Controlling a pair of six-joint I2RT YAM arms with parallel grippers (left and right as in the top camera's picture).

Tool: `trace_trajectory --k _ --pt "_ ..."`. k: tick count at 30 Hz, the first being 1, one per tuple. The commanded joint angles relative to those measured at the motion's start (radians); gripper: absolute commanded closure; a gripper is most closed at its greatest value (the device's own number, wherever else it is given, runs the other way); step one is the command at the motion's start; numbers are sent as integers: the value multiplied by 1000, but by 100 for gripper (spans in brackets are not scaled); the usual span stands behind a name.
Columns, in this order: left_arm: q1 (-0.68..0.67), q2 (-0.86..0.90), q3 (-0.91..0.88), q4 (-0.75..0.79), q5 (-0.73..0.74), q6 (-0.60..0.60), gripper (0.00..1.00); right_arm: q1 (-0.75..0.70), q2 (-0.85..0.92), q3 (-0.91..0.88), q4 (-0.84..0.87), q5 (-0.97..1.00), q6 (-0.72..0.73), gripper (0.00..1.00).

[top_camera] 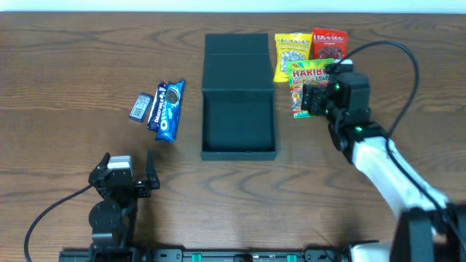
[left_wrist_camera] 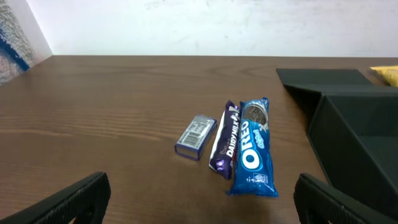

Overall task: Pack container
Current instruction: 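Reach the right gripper to the Haribo Worms bag and grasp it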

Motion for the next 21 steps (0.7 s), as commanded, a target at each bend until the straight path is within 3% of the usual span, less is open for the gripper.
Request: trace_trajectory --k 1,9,15,21 --pt "3 -6 -28 -9 -18 -8 5 8 97 14 62 29 -38 19" --pt "3 -6 -28 -9 -18 -8 5 8 315 14 190 29 -38 27" --pt "3 -6 -28 -9 -18 -8 5 8 386 14 201 29 -38 46" --pt "3 -6 -28 -9 -19 -8 5 8 399 14 163 29 -38 98"
